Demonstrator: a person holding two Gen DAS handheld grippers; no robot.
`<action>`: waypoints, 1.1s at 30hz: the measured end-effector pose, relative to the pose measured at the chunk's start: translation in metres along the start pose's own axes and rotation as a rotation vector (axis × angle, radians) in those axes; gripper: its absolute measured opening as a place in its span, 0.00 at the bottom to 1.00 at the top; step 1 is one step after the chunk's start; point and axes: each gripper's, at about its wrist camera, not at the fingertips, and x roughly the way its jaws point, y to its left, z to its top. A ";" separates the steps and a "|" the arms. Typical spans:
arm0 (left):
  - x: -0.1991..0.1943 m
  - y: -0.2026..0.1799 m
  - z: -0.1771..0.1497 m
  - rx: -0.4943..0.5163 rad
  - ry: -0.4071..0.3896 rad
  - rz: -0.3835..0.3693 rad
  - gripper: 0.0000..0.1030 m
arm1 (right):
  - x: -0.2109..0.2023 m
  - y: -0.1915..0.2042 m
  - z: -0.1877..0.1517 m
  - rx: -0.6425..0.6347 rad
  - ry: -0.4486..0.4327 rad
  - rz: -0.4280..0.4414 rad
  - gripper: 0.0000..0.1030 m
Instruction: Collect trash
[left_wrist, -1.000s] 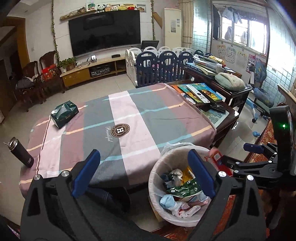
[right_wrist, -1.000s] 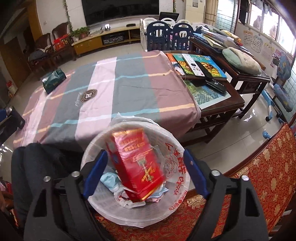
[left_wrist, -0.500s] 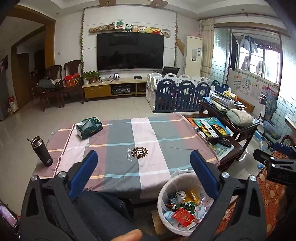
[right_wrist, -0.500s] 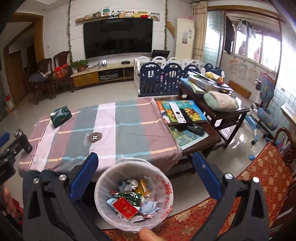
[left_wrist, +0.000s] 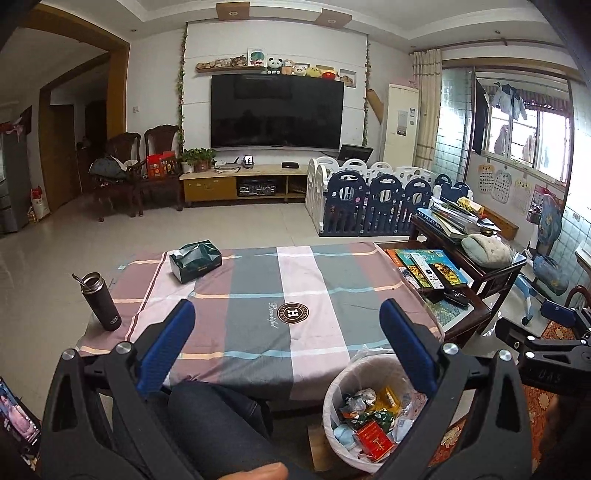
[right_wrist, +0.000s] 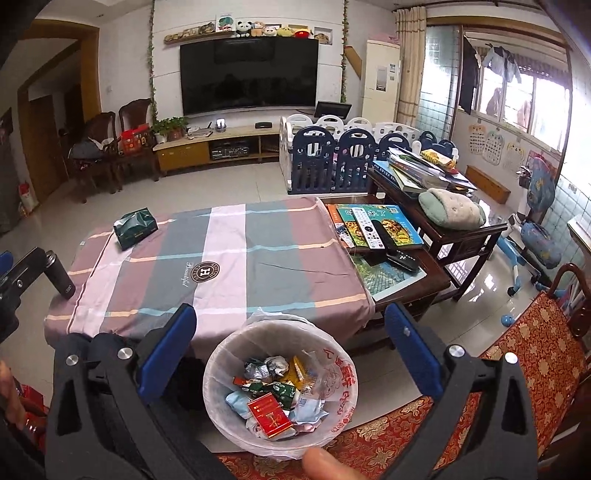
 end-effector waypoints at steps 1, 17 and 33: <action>0.000 0.000 0.000 0.000 0.001 0.001 0.97 | 0.000 0.001 0.000 -0.005 -0.001 -0.003 0.97; 0.001 0.000 0.000 -0.010 0.006 0.010 0.97 | 0.006 0.002 -0.001 -0.007 0.018 -0.010 0.97; 0.005 -0.001 -0.001 -0.006 0.015 0.005 0.97 | 0.008 0.003 -0.002 -0.005 0.019 -0.012 0.97</action>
